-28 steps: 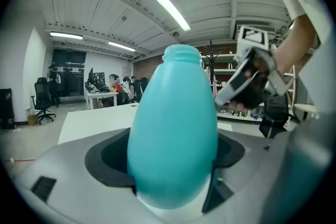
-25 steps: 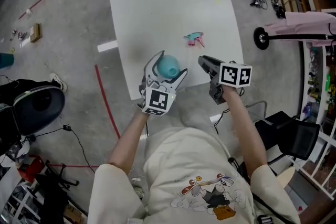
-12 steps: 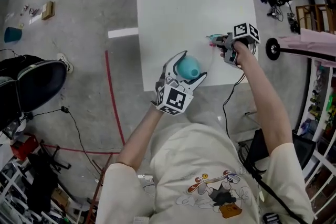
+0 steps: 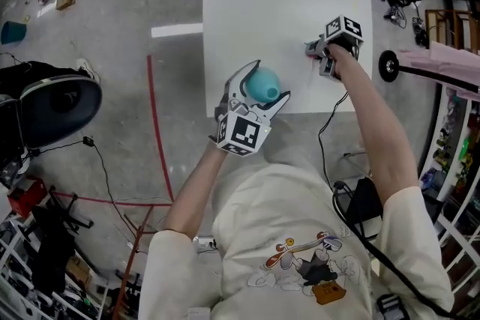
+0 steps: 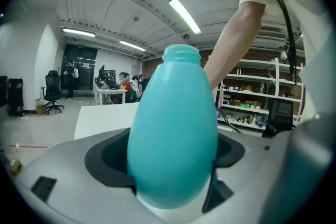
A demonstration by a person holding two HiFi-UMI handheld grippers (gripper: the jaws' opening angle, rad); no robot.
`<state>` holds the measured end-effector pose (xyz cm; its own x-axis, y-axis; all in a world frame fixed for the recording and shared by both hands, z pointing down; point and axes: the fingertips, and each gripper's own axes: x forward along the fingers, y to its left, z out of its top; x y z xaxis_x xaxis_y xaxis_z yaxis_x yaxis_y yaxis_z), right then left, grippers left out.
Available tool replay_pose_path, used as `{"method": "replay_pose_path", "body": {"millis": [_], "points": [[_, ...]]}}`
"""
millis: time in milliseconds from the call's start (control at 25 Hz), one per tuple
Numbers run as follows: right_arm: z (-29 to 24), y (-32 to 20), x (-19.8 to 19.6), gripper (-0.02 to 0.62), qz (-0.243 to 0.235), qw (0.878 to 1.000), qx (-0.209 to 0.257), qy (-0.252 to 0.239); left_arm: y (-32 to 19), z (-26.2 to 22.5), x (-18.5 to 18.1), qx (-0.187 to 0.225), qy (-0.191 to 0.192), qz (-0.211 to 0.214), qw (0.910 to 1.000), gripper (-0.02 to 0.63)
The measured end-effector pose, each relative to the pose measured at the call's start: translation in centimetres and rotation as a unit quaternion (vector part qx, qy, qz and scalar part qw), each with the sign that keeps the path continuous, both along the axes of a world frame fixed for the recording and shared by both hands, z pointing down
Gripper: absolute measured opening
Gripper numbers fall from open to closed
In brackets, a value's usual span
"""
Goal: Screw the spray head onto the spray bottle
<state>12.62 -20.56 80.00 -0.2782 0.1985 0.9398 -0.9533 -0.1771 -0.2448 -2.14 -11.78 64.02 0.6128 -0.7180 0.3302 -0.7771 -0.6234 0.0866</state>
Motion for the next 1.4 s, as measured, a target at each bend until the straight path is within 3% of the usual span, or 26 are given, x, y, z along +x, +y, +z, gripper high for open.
{"method": "replay_pose_path", "body": {"millis": [160,240,280,360,440,520,640,760,880,1080,1160,1240,1400], "points": [[-0.4,0.2,-0.7,0.137,-0.013,0.999,0.032,-0.020,0.2,0.4,-0.3,-0.007,0.002,0.008,0.9999,0.421],[-2.6,0.0,-2.3,0.137,-0.066,0.993,0.081,-0.062,0.1,-0.5,0.4,-0.012,0.020,0.035,0.9991,0.422],[-4.5,-0.1,-3.3,0.136,-0.105,0.984,0.115,-0.089,0.0,-1.2,1.1,-0.018,0.030,0.055,0.9979,0.422],[-10.2,0.0,-5.1,0.135,-0.169,0.955,0.197,-0.143,-0.2,-2.3,2.6,-0.034,0.028,0.086,0.9953,0.421],[-17.9,-0.1,-6.7,0.135,-0.183,0.919,0.290,-0.197,-0.6,-3.1,3.5,-0.051,-0.003,0.099,0.9938,0.422],[-26.3,-0.4,-7.5,0.135,-0.173,0.874,0.384,-0.243,-0.9,-3.7,4.2,-0.075,-0.036,0.107,0.9908,0.420],[-37.6,-0.4,-7.4,0.135,-0.184,0.796,0.509,-0.271,-1.6,-4.8,6.0,-0.103,-0.075,0.130,0.9832,0.420],[-45.2,0.8,-7.0,0.135,-0.208,0.740,0.576,-0.276,-2.1,-6.3,7.5,-0.108,-0.105,0.149,0.9774,0.420],[-48.5,1.9,-5.8,0.135,-0.213,0.714,0.601,-0.289,-2.1,-7.9,9.5,-0.105,-0.112,0.163,0.9746,0.420],[-48.7,4.0,-4.1,0.135,-0.211,0.704,0.595,-0.326,-0.5,-10.4,12.7,-0.108,-0.100,0.190,0.9706,0.420],[-48.4,5.3,-4.3,0.135,-0.226,0.693,0.592,-0.344,0.2,-11.7,13.3,-0.114,-0.078,0.197,0.9706,0.420],[-48.5,7.2,-4.8,0.135,-0.253,0.666,0.597,-0.370,1.1,-13.6,13.6,-0.126,-0.054,0.201,0.9699,0.420],[-49.6,10.5,-5.3,0.135,-0.310,0.593,0.617,-0.414,2.5,-18.9,14.1,-0.122,-0.024,0.234,0.9641,0.420]]}}
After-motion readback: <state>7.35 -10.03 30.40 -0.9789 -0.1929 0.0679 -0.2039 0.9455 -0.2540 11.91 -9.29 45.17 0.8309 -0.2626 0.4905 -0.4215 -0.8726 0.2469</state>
